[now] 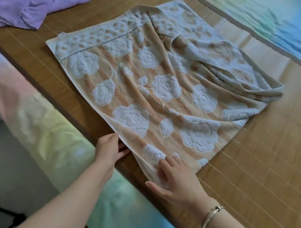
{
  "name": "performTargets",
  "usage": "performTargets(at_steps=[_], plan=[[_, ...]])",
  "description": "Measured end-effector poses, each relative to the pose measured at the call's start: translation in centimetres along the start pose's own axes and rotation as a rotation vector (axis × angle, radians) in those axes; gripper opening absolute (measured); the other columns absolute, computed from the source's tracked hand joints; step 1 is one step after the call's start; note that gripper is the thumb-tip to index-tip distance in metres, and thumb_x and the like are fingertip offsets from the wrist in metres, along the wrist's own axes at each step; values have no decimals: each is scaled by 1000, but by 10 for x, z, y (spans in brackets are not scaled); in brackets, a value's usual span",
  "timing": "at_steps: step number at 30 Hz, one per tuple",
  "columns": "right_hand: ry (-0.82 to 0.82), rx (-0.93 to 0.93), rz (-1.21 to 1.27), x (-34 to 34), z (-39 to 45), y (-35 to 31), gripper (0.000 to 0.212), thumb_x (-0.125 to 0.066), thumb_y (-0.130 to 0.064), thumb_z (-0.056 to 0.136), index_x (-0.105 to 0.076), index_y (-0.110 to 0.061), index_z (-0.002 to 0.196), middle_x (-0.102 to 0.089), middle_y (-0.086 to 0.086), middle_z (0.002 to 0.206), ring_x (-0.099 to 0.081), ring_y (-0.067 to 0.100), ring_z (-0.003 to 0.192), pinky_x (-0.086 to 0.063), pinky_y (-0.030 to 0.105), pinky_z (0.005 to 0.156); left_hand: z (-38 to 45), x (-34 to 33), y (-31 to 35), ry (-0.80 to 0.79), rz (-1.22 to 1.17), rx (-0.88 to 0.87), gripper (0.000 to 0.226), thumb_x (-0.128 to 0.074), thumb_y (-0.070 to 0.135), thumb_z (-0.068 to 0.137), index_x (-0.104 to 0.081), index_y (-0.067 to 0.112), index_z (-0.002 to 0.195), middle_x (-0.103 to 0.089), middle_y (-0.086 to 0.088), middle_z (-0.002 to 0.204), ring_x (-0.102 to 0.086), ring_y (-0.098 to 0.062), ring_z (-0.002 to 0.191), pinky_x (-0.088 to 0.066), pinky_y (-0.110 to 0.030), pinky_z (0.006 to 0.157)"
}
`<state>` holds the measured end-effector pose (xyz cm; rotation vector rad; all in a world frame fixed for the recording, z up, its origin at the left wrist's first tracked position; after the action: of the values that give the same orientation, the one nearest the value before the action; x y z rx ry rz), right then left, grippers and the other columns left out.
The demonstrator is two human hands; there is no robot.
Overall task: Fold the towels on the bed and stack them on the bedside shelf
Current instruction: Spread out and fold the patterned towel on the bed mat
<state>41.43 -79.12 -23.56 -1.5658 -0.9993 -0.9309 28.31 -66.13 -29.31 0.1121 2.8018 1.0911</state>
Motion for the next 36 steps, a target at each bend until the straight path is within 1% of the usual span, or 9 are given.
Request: performTargets(at_steps=[4, 7, 12, 17, 21, 27, 31, 34, 36], plan=[[-97, -42, -71, -19, -8, -13, 20, -49, -36, 77, -51, -21, 89, -56, -4, 89, -54, 21, 81, -41, 30, 69, -10, 10, -7, -32, 26, -8, 27, -40, 3, 98, -63, 2, 110, -68, -16, 111, -65, -26, 102, -55, -39, 77], [-70, -199, 56, -9, -15, -7, 10, -49, -28, 88, -44, -20, 89, -56, -4, 88, -53, 21, 76, -44, 32, 63, -21, 7, -13, -75, 78, -24, 36, -31, -6, 95, -55, 4, 120, -64, -15, 114, -64, -25, 98, -54, -39, 79], [248, -360, 163, 32, -32, -7, 23, -54, -17, 86, -33, -18, 77, -44, -5, 69, -40, 18, 58, -34, 33, 50, -62, -23, -49, -302, 297, 32, 25, -43, 2, 96, -61, 18, 104, -71, -5, 97, -69, -16, 82, -55, -30, 72], [284, -338, 153, 36, -45, -10, 37, -61, -2, 66, -30, -22, 74, -39, -8, 73, -31, 14, 63, -31, 27, 45, -98, -38, -86, -470, 386, 123, 24, -44, 8, 99, -67, 10, 106, -72, -10, 101, -70, -17, 82, -54, -25, 78], [156, -226, 193, 11, -44, -15, 30, -52, -3, 66, -30, -22, 74, -37, -5, 80, -34, 18, 70, -28, 26, 55, -104, -29, -93, -444, 431, 130, 20, -48, 8, 97, -67, 10, 91, -70, -7, 82, -66, -13, 69, -51, -18, 66], [-109, -180, 230, -26, -49, -19, 15, -45, -32, 66, -49, -27, 80, -39, -10, 84, -34, 13, 81, -32, 28, 76, -107, -19, -100, -422, 552, 226, 28, -37, 1, 92, -64, 10, 94, -69, -8, 86, -65, -15, 65, -47, -17, 58], [71, -349, 391, -1, -48, 7, 6, -49, -23, 76, -54, -24, 80, -48, -10, 86, -44, 7, 81, -40, 27, 76, -102, -14, -100, -347, 469, 271, 13, -49, 16, 94, -58, 7, 100, -69, -10, 85, -65, -18, 67, -49, -22, 62], [184, -534, 287, 18, -50, 46, 31, -49, -5, 82, -51, -22, 108, -47, -4, 113, -47, 14, 104, -46, 31, 89, -93, -14, -96, -255, 396, 224, 19, -62, 20, 91, -47, 10, 96, -70, -10, 85, -68, -17, 65, -54, -27, 67], [71, -491, 19, 18, -45, 60, 54, -46, -1, 83, -39, -24, 131, -36, -1, 140, -34, 20, 128, -36, 33, 105, -89, -19, -96, -241, 396, 206, 25, -66, 20, 88, -52, 5, 102, -71, -13, 95, -70, -16, 65, -55, -26, 64]])
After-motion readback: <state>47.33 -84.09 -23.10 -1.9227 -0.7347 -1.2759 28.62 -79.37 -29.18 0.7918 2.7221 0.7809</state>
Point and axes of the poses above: each hand's wrist, its own z-axis towards the middle knuckle, its own x-axis out of the back of the hand, y = z × x, the point moved 9 cm from there along z, towards the middle knuckle
